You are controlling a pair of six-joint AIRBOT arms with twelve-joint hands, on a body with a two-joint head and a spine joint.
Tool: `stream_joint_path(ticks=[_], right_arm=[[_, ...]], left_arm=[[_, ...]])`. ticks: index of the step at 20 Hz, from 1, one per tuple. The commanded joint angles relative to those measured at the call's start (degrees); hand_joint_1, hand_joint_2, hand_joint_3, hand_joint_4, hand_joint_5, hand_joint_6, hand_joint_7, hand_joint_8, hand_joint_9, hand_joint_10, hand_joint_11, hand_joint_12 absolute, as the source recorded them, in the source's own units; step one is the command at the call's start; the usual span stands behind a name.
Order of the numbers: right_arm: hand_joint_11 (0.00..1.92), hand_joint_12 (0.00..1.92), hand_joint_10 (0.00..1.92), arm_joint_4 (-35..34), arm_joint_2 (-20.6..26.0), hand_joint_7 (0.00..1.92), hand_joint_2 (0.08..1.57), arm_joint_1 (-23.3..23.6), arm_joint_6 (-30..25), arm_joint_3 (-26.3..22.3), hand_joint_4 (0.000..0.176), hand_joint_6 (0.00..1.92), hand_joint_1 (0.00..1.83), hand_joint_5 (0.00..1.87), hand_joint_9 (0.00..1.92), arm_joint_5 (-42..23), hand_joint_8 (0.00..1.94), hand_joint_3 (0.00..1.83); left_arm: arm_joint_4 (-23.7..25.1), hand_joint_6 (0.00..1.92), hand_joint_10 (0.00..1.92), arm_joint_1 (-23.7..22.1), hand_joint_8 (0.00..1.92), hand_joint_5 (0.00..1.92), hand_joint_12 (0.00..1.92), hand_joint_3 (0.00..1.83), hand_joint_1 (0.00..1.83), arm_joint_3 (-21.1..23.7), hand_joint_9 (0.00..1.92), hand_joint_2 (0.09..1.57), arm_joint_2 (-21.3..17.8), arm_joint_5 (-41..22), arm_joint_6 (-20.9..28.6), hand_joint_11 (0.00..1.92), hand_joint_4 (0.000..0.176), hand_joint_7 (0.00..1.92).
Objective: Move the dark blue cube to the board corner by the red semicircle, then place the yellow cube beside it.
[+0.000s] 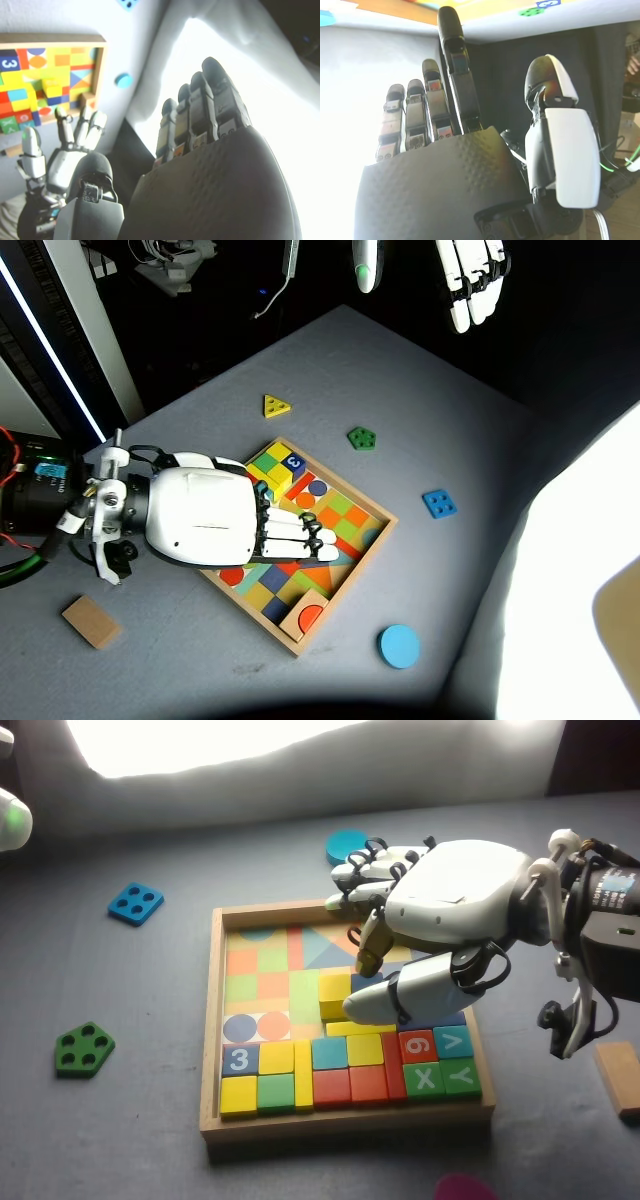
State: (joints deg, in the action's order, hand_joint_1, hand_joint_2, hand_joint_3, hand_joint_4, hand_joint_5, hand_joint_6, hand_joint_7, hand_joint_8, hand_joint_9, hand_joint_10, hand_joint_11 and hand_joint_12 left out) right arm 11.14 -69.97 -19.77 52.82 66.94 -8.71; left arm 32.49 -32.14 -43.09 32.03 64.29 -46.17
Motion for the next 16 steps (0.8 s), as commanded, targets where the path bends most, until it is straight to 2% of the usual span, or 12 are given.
stream_joint_path(ticks=[1, 3, 5, 7, 8, 9, 14, 15, 16], right_arm=[[0.00, 0.00, 0.00, -0.44, 0.01, 0.23, 1.20, -0.16, 0.23, 0.27, 0.000, 0.07, 0.00, 0.87, 0.00, -5.88, 0.01, 0.00], [0.00, 0.00, 0.01, -0.44, -0.73, 0.24, 1.19, -0.45, 0.69, 0.82, 0.000, 0.07, 0.00, 0.88, 0.01, -5.34, 0.02, 0.00], [0.00, 0.00, 0.00, -0.44, -0.77, 0.23, 1.19, -0.51, 0.71, 0.86, 0.000, 0.06, 0.00, 0.87, 0.01, -5.10, 0.01, 0.00], [0.00, 0.00, 0.00, -0.44, -0.77, 0.21, 1.19, -0.67, 0.71, 0.88, 0.000, 0.06, 0.00, 0.86, 0.00, -4.89, 0.00, 0.00], [0.00, 0.00, 0.00, -0.44, -0.77, 0.21, 1.19, -0.91, 0.86, 0.93, 0.000, 0.06, 0.00, 0.87, 0.00, -4.86, 0.00, 0.00], [0.00, 0.00, 0.00, -0.44, -0.78, 0.22, 1.20, -1.16, 1.18, 0.94, 0.000, 0.06, 0.00, 0.88, 0.01, -4.85, 0.01, 0.00], [0.00, 0.00, 0.00, -0.44, -0.82, 0.23, 1.19, -1.80, 1.97, 1.15, 0.000, 0.05, 0.00, 0.86, 0.00, -4.80, 0.01, 0.00], [0.00, 0.00, 0.00, -0.44, -0.81, 0.22, 1.19, -1.84, 1.99, 1.16, 0.000, 0.05, 0.00, 0.86, 0.00, -4.64, 0.00, 0.00], [0.00, 0.00, 0.00, -0.44, -0.79, 0.20, 1.19, -1.89, 1.99, 1.26, 0.000, 0.05, 0.00, 0.86, 0.01, -4.08, 0.00, 0.00]], left_arm=[[2.16, 0.00, 0.00, -0.70, 0.00, 0.10, 0.53, 0.00, 0.00, 0.20, 0.11, 1.22, 0.00, -5.14, 0.00, 0.00, 0.038, 0.11], [1.30, 0.00, 0.00, -0.69, 0.00, 0.11, 0.57, 0.00, 0.00, 0.14, 0.12, 1.22, 0.00, -5.39, -0.21, 0.00, 0.031, 0.12], [1.30, 0.01, 0.01, -0.69, 0.00, 0.12, 0.61, 0.00, 0.00, 0.06, 0.13, 1.22, 0.01, -5.39, -0.21, 0.00, 0.039, 0.11], [1.30, 0.00, 0.00, -0.69, 0.00, 0.09, 0.54, 0.00, 0.00, 0.06, 0.10, 1.23, 0.01, -5.39, -0.21, 0.00, 0.033, 0.10], [1.30, 0.00, 0.00, -0.70, 0.00, 0.09, 0.50, 0.00, 0.00, 0.07, 0.09, 1.23, 0.01, -5.39, -0.21, 0.00, 0.037, 0.10], [1.31, 0.00, 0.00, -0.70, 0.00, 0.08, 0.55, 0.00, 0.00, 0.06, 0.10, 1.23, 0.01, -5.39, -0.21, 0.00, 0.035, 0.11], [1.53, 0.00, 0.00, -0.70, 0.00, 0.10, 0.46, 0.00, 0.00, 0.06, 0.09, 1.23, 0.00, -5.33, -0.19, 0.00, 0.029, 0.11], [1.53, 0.00, 0.01, -0.70, 0.00, 0.09, 0.49, 0.00, 0.00, 0.06, 0.11, 1.23, 0.00, -5.33, -0.19, 0.00, 0.030, 0.11], [1.53, 0.00, 0.01, -0.69, 0.00, 0.09, 0.59, 0.00, 0.00, 0.06, 0.14, 1.23, 0.00, -5.33, -0.19, 0.00, 0.042, 0.12]])
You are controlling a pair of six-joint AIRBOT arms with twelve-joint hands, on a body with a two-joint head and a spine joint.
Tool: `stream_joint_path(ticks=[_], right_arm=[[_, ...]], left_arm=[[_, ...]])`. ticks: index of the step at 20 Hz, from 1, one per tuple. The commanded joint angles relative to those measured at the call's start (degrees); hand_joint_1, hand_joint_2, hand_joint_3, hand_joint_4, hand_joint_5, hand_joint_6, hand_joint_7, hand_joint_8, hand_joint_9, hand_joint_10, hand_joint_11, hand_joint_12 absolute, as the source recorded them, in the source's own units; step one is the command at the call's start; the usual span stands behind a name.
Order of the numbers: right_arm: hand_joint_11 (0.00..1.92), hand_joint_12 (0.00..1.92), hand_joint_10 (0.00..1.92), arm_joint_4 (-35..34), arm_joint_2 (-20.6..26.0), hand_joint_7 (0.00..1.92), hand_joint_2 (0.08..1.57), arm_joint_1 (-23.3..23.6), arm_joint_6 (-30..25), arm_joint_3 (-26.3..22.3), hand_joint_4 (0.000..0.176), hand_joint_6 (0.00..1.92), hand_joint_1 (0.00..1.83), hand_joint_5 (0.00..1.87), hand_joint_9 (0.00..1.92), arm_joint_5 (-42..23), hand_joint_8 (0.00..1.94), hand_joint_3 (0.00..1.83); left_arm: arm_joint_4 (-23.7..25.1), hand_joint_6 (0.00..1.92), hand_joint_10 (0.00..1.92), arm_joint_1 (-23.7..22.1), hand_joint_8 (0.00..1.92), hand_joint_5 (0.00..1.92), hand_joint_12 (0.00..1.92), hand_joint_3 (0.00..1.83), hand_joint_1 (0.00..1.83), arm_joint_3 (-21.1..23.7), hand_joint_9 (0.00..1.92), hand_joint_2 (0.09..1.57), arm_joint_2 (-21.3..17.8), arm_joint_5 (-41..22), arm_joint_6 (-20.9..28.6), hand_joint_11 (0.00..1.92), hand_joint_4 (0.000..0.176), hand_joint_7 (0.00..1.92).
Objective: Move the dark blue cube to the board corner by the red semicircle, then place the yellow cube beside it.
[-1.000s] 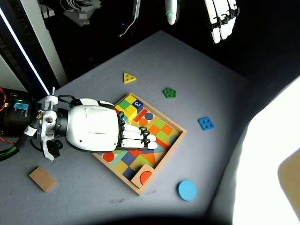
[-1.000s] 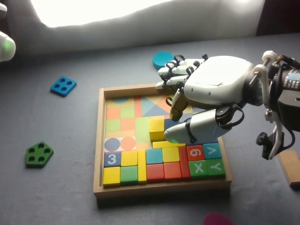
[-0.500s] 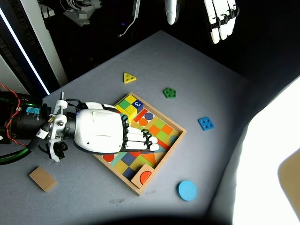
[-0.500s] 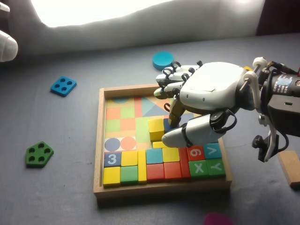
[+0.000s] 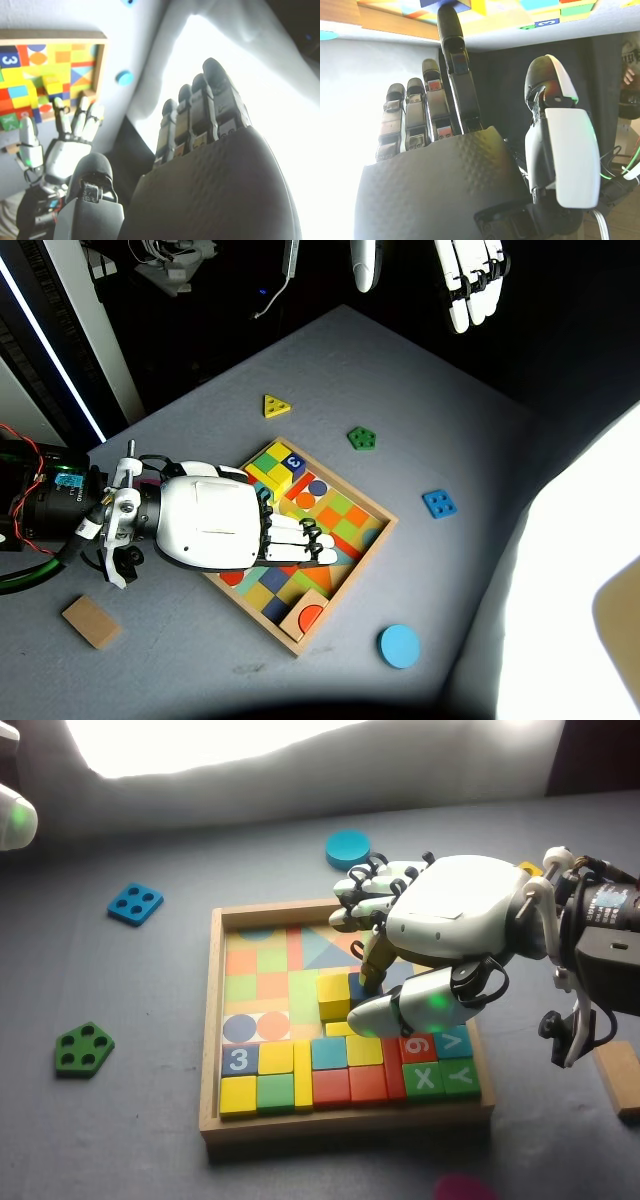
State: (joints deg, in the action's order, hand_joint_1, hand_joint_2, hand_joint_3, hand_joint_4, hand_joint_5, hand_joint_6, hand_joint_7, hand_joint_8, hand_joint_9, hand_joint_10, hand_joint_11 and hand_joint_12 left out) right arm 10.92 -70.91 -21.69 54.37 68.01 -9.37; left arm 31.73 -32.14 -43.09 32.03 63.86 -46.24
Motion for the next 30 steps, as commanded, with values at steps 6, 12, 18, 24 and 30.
stream_joint_path(ticks=[6, 12, 18, 24, 30], right_arm=[[0.00, 0.00, 0.01, -0.31, 0.28, 0.22, 1.20, -0.50, 0.43, 1.78, 0.000, 0.04, 0.00, 0.86, 0.03, -1.13, 0.01, 0.00], [0.00, 0.00, 0.01, -0.61, 1.41, 0.22, 1.20, -0.53, 0.44, 2.80, 0.000, 0.04, 0.00, 0.88, 0.02, 0.00, 0.00, 0.00], [0.00, 0.00, 0.00, -0.62, 2.93, 0.22, 1.20, -0.29, 3.88, 3.47, 0.000, 0.03, 0.00, 0.86, 0.01, -2.26, 0.00, 0.00], [0.00, 0.00, 0.01, -1.74, 3.44, 0.25, 1.20, 0.04, 5.46, 5.48, 0.000, 0.04, 0.00, 0.88, 0.04, -2.60, 0.01, 0.00], [0.00, 0.00, 0.00, -2.01, 3.37, 0.22, 1.20, 0.06, 5.89, 6.94, 0.000, 0.03, 0.00, 0.86, 0.01, -4.29, 0.00, 0.00]], left_arm=[[2.30, 0.00, 0.00, -0.69, 0.00, 0.08, 0.62, 0.00, 0.00, 0.06, 0.12, 1.23, 0.00, -4.90, -0.13, 0.00, 0.033, 0.11], [2.30, 0.00, 0.00, -0.69, 0.00, 0.08, 0.60, 0.00, 0.00, 0.05, 0.10, 1.24, 0.01, -4.90, -0.13, 0.00, 0.038, 0.09], [2.30, 0.00, 0.00, -0.70, 0.00, 0.08, 0.66, 0.00, 0.00, 0.07, 0.11, 1.25, 0.01, -4.90, -0.12, 0.00, 0.034, 0.09], [2.29, 0.01, 0.01, -0.70, 0.01, 0.09, 0.71, 0.00, 0.00, 0.08, 0.13, 1.24, 0.01, -4.90, -0.11, 0.00, 0.035, 0.11], [2.30, 0.00, 0.00, -0.70, 0.00, 0.08, 0.66, 0.00, 0.00, 0.08, 0.11, 1.25, 0.01, -4.90, -0.11, 0.00, 0.037, 0.09]])
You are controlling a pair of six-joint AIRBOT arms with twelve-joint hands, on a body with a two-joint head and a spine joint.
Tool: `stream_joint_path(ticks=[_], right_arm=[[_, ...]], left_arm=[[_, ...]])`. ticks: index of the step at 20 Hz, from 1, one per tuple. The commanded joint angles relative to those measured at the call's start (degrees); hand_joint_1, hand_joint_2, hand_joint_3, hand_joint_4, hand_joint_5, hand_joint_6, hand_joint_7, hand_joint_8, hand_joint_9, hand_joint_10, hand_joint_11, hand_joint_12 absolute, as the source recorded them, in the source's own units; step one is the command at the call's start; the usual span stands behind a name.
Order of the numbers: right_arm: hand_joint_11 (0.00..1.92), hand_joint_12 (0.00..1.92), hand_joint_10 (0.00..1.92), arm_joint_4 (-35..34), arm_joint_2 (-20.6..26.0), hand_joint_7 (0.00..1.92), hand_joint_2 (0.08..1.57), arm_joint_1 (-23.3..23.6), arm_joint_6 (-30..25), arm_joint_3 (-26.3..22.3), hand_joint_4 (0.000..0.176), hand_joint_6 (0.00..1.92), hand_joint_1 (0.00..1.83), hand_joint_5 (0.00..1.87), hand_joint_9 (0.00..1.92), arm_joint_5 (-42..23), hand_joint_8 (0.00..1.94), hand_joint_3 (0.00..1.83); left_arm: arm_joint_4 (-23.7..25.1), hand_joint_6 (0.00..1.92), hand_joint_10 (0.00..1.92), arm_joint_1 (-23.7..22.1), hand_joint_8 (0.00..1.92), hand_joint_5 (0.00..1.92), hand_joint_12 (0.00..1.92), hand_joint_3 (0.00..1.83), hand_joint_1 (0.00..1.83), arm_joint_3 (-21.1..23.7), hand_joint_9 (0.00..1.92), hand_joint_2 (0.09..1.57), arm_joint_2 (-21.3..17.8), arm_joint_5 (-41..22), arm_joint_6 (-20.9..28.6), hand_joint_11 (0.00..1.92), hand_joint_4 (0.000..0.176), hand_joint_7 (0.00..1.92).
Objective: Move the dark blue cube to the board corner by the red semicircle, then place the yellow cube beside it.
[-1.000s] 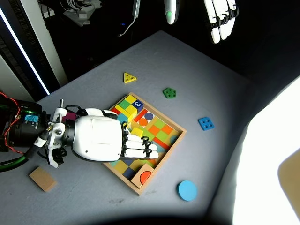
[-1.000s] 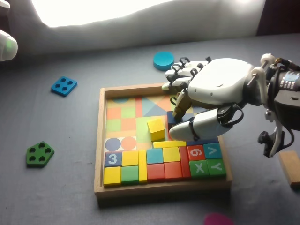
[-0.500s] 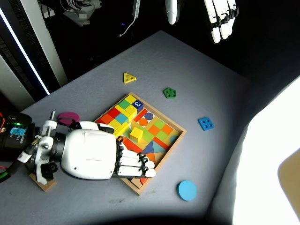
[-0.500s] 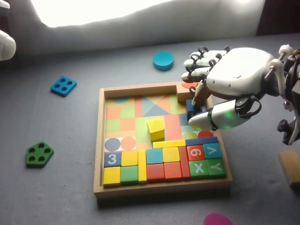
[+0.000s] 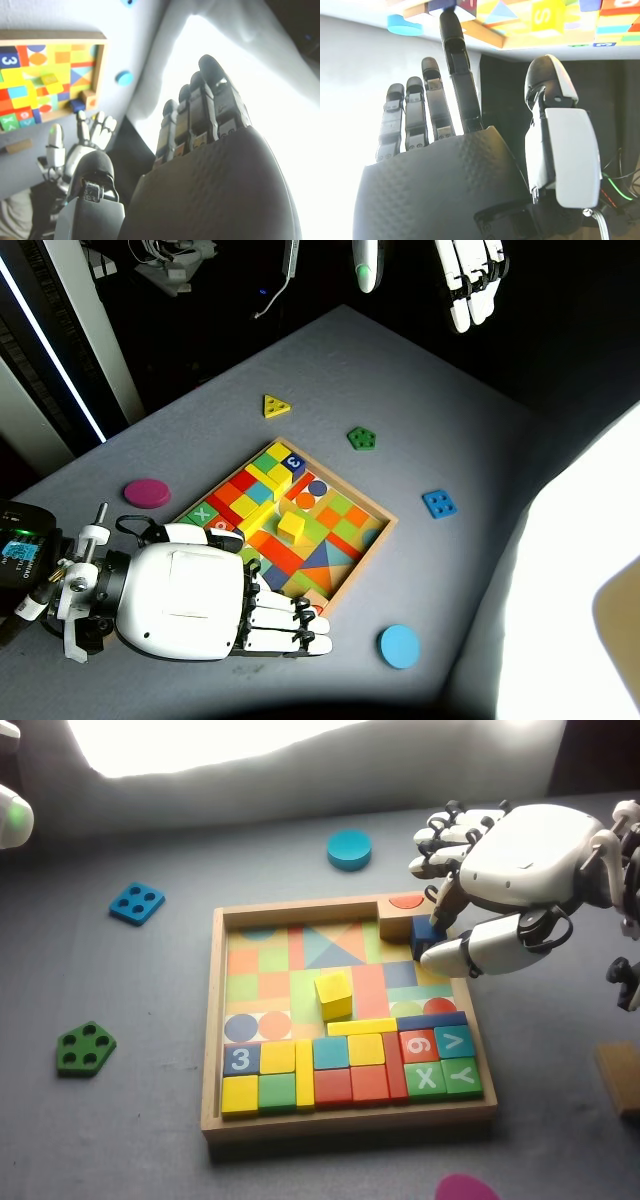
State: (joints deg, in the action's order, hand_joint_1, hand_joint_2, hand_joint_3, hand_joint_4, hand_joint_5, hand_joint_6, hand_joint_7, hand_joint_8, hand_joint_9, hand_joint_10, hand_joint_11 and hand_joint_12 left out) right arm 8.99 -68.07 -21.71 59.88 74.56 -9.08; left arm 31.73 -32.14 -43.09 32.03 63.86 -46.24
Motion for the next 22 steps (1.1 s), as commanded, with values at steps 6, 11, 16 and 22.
stream_joint_path(ticks=[6, 11, 16, 22], right_arm=[[0.00, 0.00, 0.02, -0.74, 0.32, 0.26, 1.20, 0.60, 0.84, 0.55, 0.000, 0.03, 0.00, 0.87, 0.05, -7.43, 0.01, 0.00], [0.00, 0.00, 0.00, -9.77, 0.32, 0.23, 1.20, 2.56, 8.02, 0.49, 0.000, 0.02, 0.00, 0.86, 0.01, -10.87, 0.00, 0.00], [0.00, 0.00, 0.01, -11.63, 0.63, 0.23, 1.20, 4.62, 6.32, -0.21, 0.000, 0.02, 0.00, 0.87, 0.01, -10.99, 0.00, 0.00], [0.00, 0.00, 0.00, -11.55, -0.47, 0.22, 1.21, 3.75, 8.21, -5.25, 0.000, 0.02, 0.02, 0.86, 0.01, -8.00, 0.00, 0.00]], left_arm=[[2.30, 0.00, 0.01, -0.68, 0.01, 0.07, 0.62, 0.00, 0.00, 0.08, 0.11, 1.25, 0.00, -4.89, -0.11, 0.00, 0.041, 0.09], [2.30, 0.00, 0.00, -0.67, 0.00, 0.06, 0.59, 0.00, 0.00, 0.08, 0.10, 1.24, 0.00, -4.89, -0.11, 0.00, 0.042, 0.08], [2.30, 0.00, 0.00, -0.67, 0.00, 0.07, 0.60, 0.00, 0.00, 0.11, 0.10, 1.25, 0.00, -4.89, -0.11, 0.00, 0.039, 0.08], [2.30, 0.00, 0.01, -0.67, 0.00, 0.08, 0.69, 0.00, 0.00, 0.11, 0.13, 1.25, 0.00, -4.89, -0.11, 0.00, 0.033, 0.10]])
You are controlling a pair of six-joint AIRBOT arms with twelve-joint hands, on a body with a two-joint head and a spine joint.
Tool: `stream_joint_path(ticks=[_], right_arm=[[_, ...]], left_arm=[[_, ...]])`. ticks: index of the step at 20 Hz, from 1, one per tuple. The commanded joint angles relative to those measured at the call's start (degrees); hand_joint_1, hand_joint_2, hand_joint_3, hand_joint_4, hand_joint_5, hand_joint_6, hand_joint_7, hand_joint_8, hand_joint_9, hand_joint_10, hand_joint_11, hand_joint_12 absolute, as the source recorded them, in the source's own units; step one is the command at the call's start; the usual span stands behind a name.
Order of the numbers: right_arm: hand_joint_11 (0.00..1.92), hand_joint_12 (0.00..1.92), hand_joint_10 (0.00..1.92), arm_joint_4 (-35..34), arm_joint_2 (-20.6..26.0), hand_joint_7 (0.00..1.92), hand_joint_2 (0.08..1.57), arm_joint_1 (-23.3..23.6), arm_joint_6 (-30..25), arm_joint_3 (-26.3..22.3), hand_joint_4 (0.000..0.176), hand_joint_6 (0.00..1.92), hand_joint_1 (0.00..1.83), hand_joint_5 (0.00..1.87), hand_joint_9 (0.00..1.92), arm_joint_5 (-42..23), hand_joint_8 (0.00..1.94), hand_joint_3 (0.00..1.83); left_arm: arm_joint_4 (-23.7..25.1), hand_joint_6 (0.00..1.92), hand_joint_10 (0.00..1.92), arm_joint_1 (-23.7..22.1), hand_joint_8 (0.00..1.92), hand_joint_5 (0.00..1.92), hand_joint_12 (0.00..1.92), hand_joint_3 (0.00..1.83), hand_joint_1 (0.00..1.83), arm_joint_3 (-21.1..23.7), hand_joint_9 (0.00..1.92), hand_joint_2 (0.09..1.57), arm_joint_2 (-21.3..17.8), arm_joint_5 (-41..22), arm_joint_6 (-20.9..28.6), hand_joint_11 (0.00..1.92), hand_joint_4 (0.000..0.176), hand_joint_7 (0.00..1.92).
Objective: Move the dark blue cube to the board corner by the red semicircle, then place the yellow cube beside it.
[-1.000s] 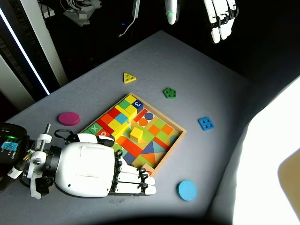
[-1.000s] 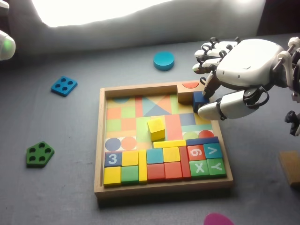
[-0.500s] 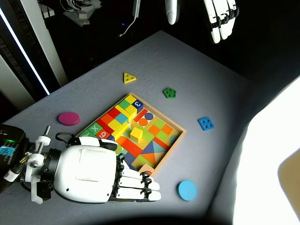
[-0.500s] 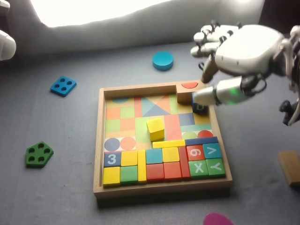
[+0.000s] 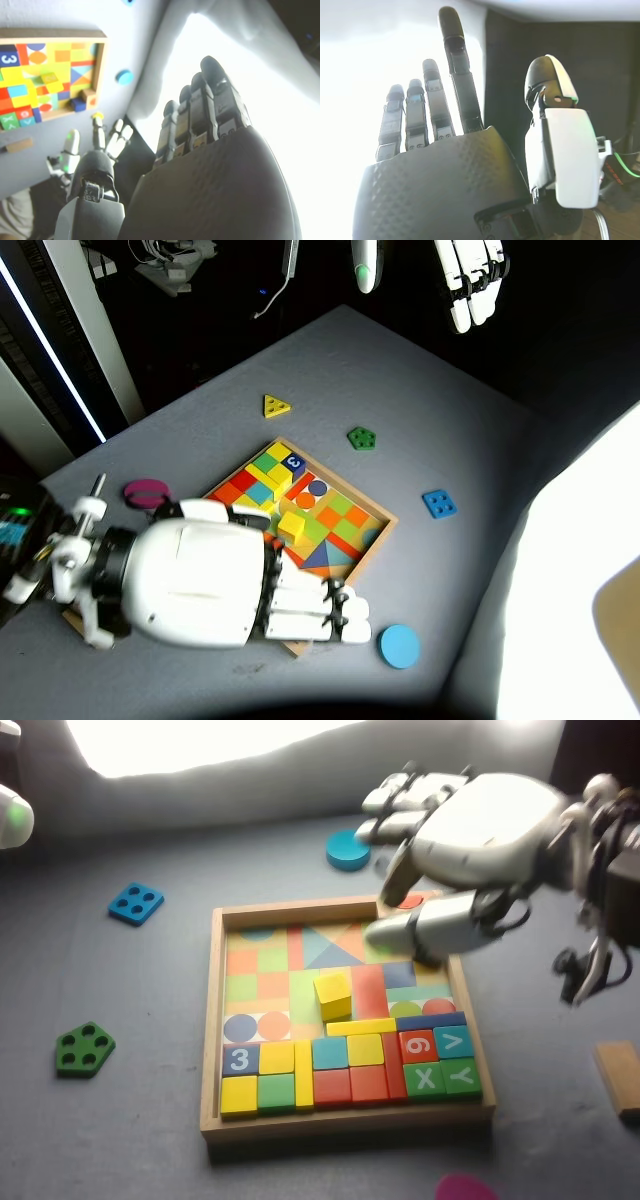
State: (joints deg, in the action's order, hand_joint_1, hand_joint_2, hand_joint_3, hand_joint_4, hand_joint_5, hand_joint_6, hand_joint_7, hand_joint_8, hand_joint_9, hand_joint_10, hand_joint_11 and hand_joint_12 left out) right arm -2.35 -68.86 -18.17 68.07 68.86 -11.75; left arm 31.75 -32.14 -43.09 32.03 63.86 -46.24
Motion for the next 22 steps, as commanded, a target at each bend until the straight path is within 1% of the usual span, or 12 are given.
stream_joint_path(ticks=[1, 3, 6, 8, 10, 11, 12, 13, 15, 19, 21, 22], right_arm=[[0.00, 0.00, 0.00, -0.21, 0.36, 0.21, 1.21, 0.31, -0.04, -0.47, 0.000, 0.01, 0.02, 0.85, 0.00, -4.52, 0.00, 0.00], [0.00, 0.00, 0.01, -0.21, 0.36, 0.23, 1.21, 0.62, -0.60, -1.60, 0.000, 0.02, 0.00, 0.87, 0.02, -3.81, 0.01, 0.00], [0.00, 0.00, 0.01, -0.19, -0.61, 0.24, 1.21, 0.44, -1.01, -2.17, 0.000, 0.02, 0.00, 0.86, 0.02, -3.81, 0.01, 0.00], [0.00, 0.00, 0.01, -0.07, -1.68, 0.22, 1.21, -0.07, -0.96, -2.17, 0.000, 0.02, 0.00, 0.86, 0.01, -3.80, 0.00, 0.00], [0.00, 0.00, 0.01, 0.30, -2.56, 0.24, 1.21, -0.32, -0.96, -2.16, 0.000, 0.02, 0.00, 0.87, 0.03, -3.80, 0.01, 0.00], [0.00, 0.00, 0.01, 0.36, -2.94, 0.23, 1.21, -0.31, -1.12, -2.17, 0.000, 0.02, 0.00, 0.87, 0.03, -3.97, 0.01, 0.00], [0.00, 0.00, 0.01, 0.37, -3.11, 0.23, 1.22, -0.29, -1.30, -2.17, 0.000, 0.02, 0.00, 0.87, 0.03, -4.28, 0.01, 0.00], [0.00, 0.00, 0.01, 0.92, -3.24, 0.23, 1.22, -0.28, -1.97, -2.17, 0.000, 0.02, 0.00, 0.87, 0.02, -4.66, 0.00, 0.01], [0.00, 0.00, 0.01, 7.67, -3.26, 0.24, 1.22, -0.44, -8.89, -2.17, 0.000, 0.02, 0.00, 0.87, 0.03, -5.53, 0.01, 0.01], [0.00, 0.00, 0.01, 7.68, -3.68, 0.24, 1.21, -0.58, -8.97, -2.17, 0.000, 0.02, 0.00, 0.88, 0.03, -5.44, 0.01, 0.00], [0.00, 0.00, 0.00, 7.68, -3.96, 0.23, 1.22, -0.75, -8.94, -2.16, 0.000, 0.02, 0.00, 0.87, 0.00, -5.42, 0.00, 0.00], [0.00, 0.00, 0.01, 7.68, -4.27, 0.24, 1.22, -0.89, -8.86, -2.04, 0.000, 0.01, 0.00, 0.87, 0.01, -5.42, 0.00, 0.00]], left_arm=[[2.28, 0.00, 0.00, -0.67, 0.00, 0.07, 0.63, 0.00, 0.00, 0.11, 0.11, 1.25, 0.00, -4.89, -0.11, 0.00, 0.032, 0.08], [2.28, 0.00, 0.00, -0.68, 0.00, 0.05, 0.60, 0.00, 0.00, 0.10, 0.10, 1.26, 0.00, -4.89, -0.11, 0.00, 0.032, 0.07], [2.28, 0.01, 0.01, -0.67, 0.01, 0.08, 0.65, 0.00, 0.00, 0.10, 0.12, 1.25, 0.00, -4.89, -0.11, 0.00, 0.028, 0.10], [2.27, 0.00, 0.00, -0.68, 0.00, 0.08, 0.67, 0.00, 0.00, 0.11, 0.12, 1.25, 0.01, -4.89, -0.11, 0.00, 0.033, 0.10], [2.27, 0.00, 0.00, -0.68, 0.00, 0.08, 0.63, 0.00, 0.00, 0.11, 0.12, 1.25, 0.01, -4.89, -0.11, 0.00, 0.030, 0.10], [2.27, 0.01, 0.00, -0.68, 0.00, 0.10, 0.65, 0.00, 0.00, 0.11, 0.13, 1.25, 0.01, -4.89, -0.11, 0.00, 0.031, 0.10], [2.27, 0.00, 0.00, -0.68, 0.00, 0.09, 0.66, 0.00, 0.00, 0.11, 0.12, 1.25, 0.01, -4.89, -0.11, 0.00, 0.035, 0.10], [2.27, 0.00, 0.00, -0.68, 0.00, 0.08, 0.64, 0.00, 0.00, 0.12, 0.12, 1.25, 0.01, -4.89, -0.11, 0.00, 0.037, 0.09], [2.27, 0.00, 0.00, -0.68, 0.00, 0.08, 0.64, 0.00, 0.00, 0.13, 0.11, 1.25, 0.00, -4.89, -0.11, 0.00, 0.037, 0.09], [2.27, 0.00, 0.00, -0.68, 0.00, 0.07, 0.61, 0.00, 0.00, 0.15, 0.10, 1.26, 0.00, -4.89, -0.11, 0.00, 0.032, 0.08], [2.27, 0.00, 0.01, -0.68, 0.00, 0.07, 0.66, 0.00, 0.00, 0.15, 0.12, 1.25, 0.00, -4.89, -0.11, 0.00, 0.038, 0.09], [2.27, 0.00, 0.00, -0.68, 0.00, 0.07, 0.66, 0.00, 0.00, 0.15, 0.11, 1.26, 0.00, -4.89, -0.11, 0.00, 0.035, 0.09]])
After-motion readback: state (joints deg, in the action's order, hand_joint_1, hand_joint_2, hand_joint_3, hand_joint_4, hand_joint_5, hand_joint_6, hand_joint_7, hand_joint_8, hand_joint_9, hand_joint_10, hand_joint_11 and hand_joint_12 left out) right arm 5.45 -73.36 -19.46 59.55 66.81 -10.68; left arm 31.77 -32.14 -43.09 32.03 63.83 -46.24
